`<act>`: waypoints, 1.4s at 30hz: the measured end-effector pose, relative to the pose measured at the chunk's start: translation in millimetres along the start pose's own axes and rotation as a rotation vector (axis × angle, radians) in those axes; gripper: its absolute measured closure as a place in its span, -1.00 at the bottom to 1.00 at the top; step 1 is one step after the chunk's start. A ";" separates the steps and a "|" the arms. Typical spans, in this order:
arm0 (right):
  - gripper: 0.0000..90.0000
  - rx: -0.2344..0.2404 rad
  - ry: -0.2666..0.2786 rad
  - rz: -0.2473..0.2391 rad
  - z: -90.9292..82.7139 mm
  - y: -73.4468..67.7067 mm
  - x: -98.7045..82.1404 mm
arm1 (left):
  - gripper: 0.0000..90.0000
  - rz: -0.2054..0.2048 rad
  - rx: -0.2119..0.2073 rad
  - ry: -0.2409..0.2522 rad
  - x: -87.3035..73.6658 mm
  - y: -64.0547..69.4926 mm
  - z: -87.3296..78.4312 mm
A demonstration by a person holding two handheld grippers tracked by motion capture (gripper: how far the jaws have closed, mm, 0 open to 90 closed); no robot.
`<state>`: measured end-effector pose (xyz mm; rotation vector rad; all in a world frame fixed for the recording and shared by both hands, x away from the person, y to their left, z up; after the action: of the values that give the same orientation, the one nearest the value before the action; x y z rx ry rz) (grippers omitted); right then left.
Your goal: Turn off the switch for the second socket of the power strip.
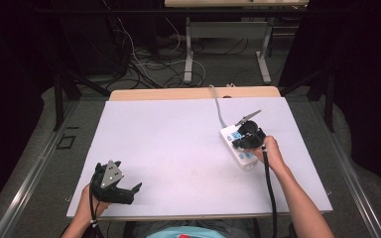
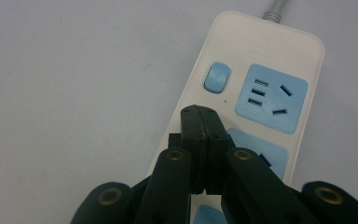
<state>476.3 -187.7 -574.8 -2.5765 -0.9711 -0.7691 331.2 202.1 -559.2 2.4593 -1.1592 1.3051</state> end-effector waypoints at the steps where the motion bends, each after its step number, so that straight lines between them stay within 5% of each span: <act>1: 1.00 0.005 -0.001 -0.010 -0.5 -0.2 -0.1 | -0.97 0.003 0.002 0.000 0.1 -0.4 0.0; 2: 1.00 0.011 0.032 -0.004 1.7 -0.9 1.4 | -0.97 0.002 0.002 0.000 0.1 -0.5 0.1; 3: 1.00 0.004 -0.008 -0.011 -0.8 -0.7 -0.2 | -0.97 0.002 0.002 -0.002 0.0 -0.5 0.0; 8: 1.00 -0.023 -0.011 -0.017 -0.5 -1.9 0.3 | -0.97 0.002 0.000 0.000 -0.1 -0.2 0.0; 10: 1.00 -0.006 0.031 -0.014 1.7 -2.4 1.9 | -0.97 -0.005 -0.004 0.001 -0.2 0.4 0.3; 11: 1.00 -0.014 -0.011 -0.011 -0.3 -2.2 0.2 | -0.97 -0.007 -0.007 0.001 -0.2 0.8 0.4; 28: 1.00 -0.020 0.004 -0.033 0.4 -3.1 0.9 | -0.97 -0.002 -0.003 0.004 0.3 0.7 0.3; 31: 1.00 -0.030 -0.028 -0.026 -1.7 -4.1 -0.4 | -0.97 -0.002 -0.003 0.006 0.4 0.8 0.2; 42: 1.00 -0.036 0.027 -0.073 -2.2 -2.5 3.4 | -0.97 0.000 -0.006 0.008 0.4 0.8 -0.1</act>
<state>475.9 -185.0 -570.9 -2.5666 -1.0575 -0.8462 330.7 201.4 -559.1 2.4480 -1.1593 1.3085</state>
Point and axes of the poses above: each handheld gripper's, and its own axes: z roughly forward along the jaws, x roughly out of its top, y roughly to its right, the point moved 7 cm from there along z, roughly forward along the jaws, and after that the axes turned 1 degree about z, right-handed, at the moved point
